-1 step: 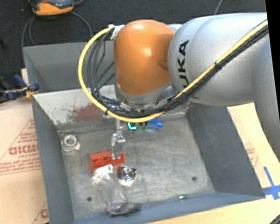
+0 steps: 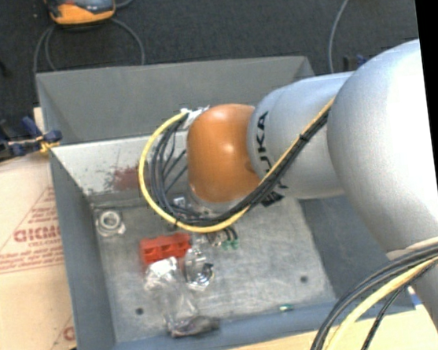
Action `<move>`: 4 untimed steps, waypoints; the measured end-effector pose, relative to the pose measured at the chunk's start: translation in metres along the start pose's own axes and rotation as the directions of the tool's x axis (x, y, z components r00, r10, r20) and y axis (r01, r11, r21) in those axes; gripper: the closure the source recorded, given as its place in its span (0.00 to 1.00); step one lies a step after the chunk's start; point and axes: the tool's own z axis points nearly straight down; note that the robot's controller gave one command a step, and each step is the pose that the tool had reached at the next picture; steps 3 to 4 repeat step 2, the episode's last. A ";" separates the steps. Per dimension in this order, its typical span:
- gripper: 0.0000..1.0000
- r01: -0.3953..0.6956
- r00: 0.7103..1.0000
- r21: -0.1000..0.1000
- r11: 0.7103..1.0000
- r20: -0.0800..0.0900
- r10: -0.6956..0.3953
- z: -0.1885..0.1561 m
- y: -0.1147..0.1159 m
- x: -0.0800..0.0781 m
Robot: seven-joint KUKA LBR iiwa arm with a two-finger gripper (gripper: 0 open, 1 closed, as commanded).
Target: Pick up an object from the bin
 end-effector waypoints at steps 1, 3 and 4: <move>1.00 -0.002 1.000 -0.005 1.000 0.011 0.002 -0.006 0.002 -0.003; 1.00 -0.011 1.000 -0.004 1.000 0.016 0.011 -0.128 0.007 -0.001; 1.00 -0.011 1.000 -0.004 1.000 0.016 0.011 -0.128 0.007 -0.001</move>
Offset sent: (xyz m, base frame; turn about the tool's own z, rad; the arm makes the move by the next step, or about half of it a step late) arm 0.0000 0.0000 0.0000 0.0000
